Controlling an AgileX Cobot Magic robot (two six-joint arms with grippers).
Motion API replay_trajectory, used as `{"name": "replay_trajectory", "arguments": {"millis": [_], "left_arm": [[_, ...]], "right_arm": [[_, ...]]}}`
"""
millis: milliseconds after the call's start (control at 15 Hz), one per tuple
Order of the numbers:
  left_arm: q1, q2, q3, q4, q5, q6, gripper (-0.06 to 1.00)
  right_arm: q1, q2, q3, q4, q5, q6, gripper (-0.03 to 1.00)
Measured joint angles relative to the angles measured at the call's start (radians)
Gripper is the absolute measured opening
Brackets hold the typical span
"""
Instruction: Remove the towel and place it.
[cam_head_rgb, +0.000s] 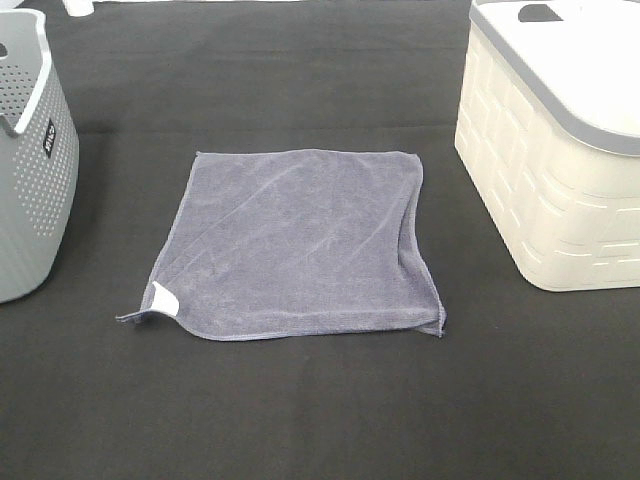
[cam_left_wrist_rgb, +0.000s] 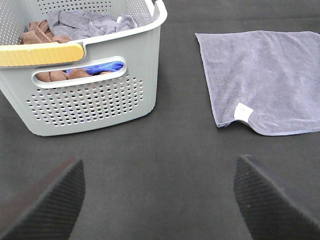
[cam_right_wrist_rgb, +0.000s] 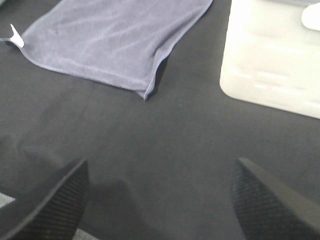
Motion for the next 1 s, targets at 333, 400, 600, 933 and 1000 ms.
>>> {"name": "replay_trajectory", "arguments": {"millis": [333, 400, 600, 933, 1000], "left_arm": [[0.0, 0.0, 0.0, 0.0, 0.0, 0.003, 0.76], [0.0, 0.0, 0.0, 0.0, 0.0, 0.003, 0.76], [0.0, 0.0, 0.0, 0.0, 0.0, 0.004, 0.76], [0.0, 0.0, 0.0, 0.0, 0.0, 0.004, 0.76], [0.0, 0.0, 0.0, 0.0, 0.0, 0.004, 0.76]], "right_arm": [[0.0, -0.121, 0.0, 0.001, 0.002, 0.0, 0.76], [0.0, -0.122, 0.0, 0.001, 0.002, -0.001, 0.76], [0.0, -0.122, 0.0, 0.001, 0.002, -0.001, 0.76], [0.0, -0.122, 0.0, -0.033, 0.002, -0.008, 0.76], [0.0, -0.122, 0.0, -0.033, 0.002, -0.008, 0.76]]}}
